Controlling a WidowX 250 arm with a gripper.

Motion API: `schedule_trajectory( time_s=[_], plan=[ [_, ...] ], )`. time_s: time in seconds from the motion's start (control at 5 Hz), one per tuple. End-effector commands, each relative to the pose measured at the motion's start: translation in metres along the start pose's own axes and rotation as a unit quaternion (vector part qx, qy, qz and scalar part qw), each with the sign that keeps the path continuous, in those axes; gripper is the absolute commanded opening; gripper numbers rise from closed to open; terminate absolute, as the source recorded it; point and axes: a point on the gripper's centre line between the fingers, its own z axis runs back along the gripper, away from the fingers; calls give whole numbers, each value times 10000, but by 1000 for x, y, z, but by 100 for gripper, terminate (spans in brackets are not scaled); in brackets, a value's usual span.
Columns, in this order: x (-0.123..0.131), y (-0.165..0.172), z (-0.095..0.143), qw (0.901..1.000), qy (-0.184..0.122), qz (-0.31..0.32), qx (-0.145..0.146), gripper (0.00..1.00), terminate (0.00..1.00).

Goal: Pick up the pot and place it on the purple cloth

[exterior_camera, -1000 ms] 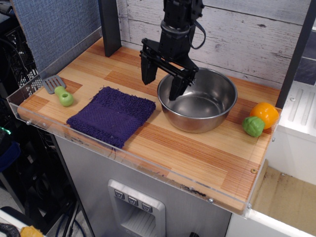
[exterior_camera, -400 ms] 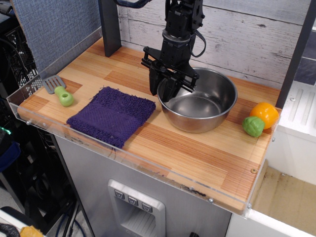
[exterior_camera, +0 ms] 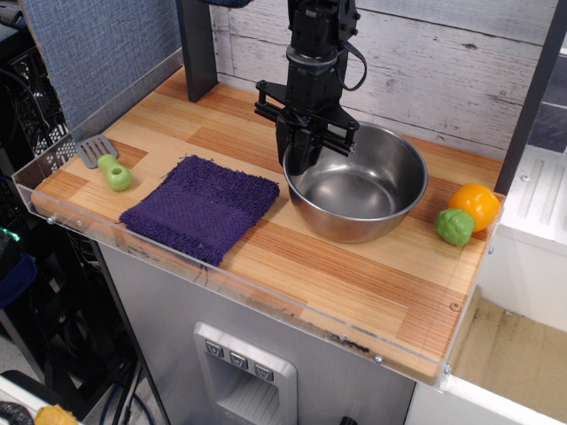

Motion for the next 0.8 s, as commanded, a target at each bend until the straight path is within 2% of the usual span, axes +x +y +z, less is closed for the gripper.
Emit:
schedule_trajectory(
  time_s=[0.0, 0.2, 0.4, 0.6],
  plan=[
    [10, -1, 71, 9951, -656, 78, -733, 0, 0],
    [-11, 0, 117, 9898, -930, 107, -1071, 0, 0],
    [-48, 20, 145, 9876, -937, 191, -1248, 0, 0],
    [-82, 44, 147, 9923, -688, 324, -973, 0, 0]
  ],
)
